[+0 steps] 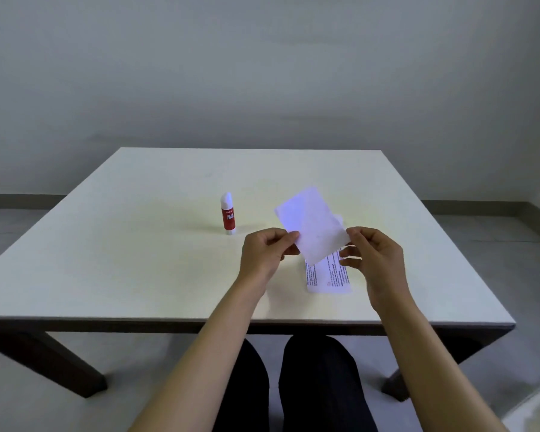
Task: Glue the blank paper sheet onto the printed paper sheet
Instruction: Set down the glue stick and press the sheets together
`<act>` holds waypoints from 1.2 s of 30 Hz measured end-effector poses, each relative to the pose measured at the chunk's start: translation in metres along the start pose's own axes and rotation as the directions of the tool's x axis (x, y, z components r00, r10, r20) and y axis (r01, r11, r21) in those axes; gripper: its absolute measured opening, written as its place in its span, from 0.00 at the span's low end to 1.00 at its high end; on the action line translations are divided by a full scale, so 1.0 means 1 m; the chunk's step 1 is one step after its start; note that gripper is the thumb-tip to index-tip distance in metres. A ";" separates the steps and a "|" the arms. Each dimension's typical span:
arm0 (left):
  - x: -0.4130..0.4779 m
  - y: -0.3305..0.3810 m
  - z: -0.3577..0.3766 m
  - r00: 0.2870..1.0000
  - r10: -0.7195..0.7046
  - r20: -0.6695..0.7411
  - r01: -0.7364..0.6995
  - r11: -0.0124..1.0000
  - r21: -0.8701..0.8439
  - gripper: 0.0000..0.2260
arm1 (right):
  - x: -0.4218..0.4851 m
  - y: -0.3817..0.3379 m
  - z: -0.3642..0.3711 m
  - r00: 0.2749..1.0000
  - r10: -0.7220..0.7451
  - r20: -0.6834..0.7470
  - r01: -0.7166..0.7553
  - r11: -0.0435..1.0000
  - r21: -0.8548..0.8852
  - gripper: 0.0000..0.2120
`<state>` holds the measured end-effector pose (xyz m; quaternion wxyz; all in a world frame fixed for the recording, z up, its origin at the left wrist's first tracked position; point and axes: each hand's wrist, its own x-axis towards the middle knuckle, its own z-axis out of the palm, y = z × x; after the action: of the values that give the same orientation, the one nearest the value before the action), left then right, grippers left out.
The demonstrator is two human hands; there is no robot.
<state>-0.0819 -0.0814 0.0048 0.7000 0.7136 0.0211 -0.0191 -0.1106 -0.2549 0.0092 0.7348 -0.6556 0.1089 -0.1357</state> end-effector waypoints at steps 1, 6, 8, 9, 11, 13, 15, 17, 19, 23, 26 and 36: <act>0.002 0.001 0.000 1.000 0.001 0.027 -0.002 0.999 0.041 0.08 | 0.004 0.000 -0.006 1.000 0.013 0.011 -0.013 0.999 -0.032 0.04; 0.010 0.000 0.005 0.987 -0.025 0.161 -0.010 0.977 0.215 0.06 | 0.017 0.000 -0.029 0.982 0.091 0.168 -0.044 0.964 -0.262 0.05; 0.012 -0.002 0.009 0.988 -0.026 0.152 -0.014 0.966 0.258 0.06 | 0.018 0.002 -0.035 0.976 0.128 0.176 -0.071 0.952 -0.297 0.06; 0.014 -0.004 0.011 0.991 -0.020 0.132 -0.018 0.960 0.281 0.06 | 0.019 0.003 -0.037 0.976 0.144 0.164 -0.088 0.947 -0.308 0.06; 0.015 -0.009 0.014 0.995 -0.012 0.094 -0.021 0.938 0.347 0.06 | 0.019 0.008 -0.039 0.976 0.171 0.132 -0.116 0.931 -0.345 0.07; 0.015 -0.015 0.017 0.997 -0.024 0.076 -0.010 0.909 0.417 0.07 | 0.018 0.016 -0.037 0.977 0.187 0.101 -0.129 0.900 -0.417 0.08; 0.015 -0.020 0.018 0.997 -0.033 0.064 -0.001 0.882 0.470 0.08 | 0.018 0.022 -0.035 0.978 0.194 0.079 -0.131 0.861 -0.492 0.09; 0.016 -0.022 0.019 0.998 -0.025 0.055 -0.007 0.860 0.510 0.07 | 0.018 0.026 -0.033 0.979 0.191 0.069 -0.125 0.832 -0.540 0.09; 0.017 -0.022 0.020 0.999 -0.009 0.052 -0.020 0.843 0.537 0.05 | 0.019 0.028 -0.032 0.980 0.191 0.060 -0.125 0.816 -0.565 0.09; 0.019 -0.023 0.020 0.998 0.003 0.059 -0.035 0.833 0.552 0.04 | 0.020 0.028 -0.029 0.980 0.190 0.062 -0.114 0.788 -0.605 0.10; 0.020 -0.024 0.019 0.998 0.006 0.059 -0.038 0.830 0.557 0.04 | 0.020 0.029 -0.029 0.981 0.185 0.065 -0.106 0.780 -0.617 0.10; 0.022 -0.025 0.022 0.997 0.015 0.078 -0.058 0.809 0.586 0.04 | 0.016 0.029 -0.025 0.988 0.127 0.087 -0.030 0.713 -0.700 0.07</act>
<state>-0.0610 -0.1032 -0.0217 0.4460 0.8940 -0.0241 -0.0362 -0.1018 -0.2804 -0.0221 0.4445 -0.8859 0.1324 -0.0109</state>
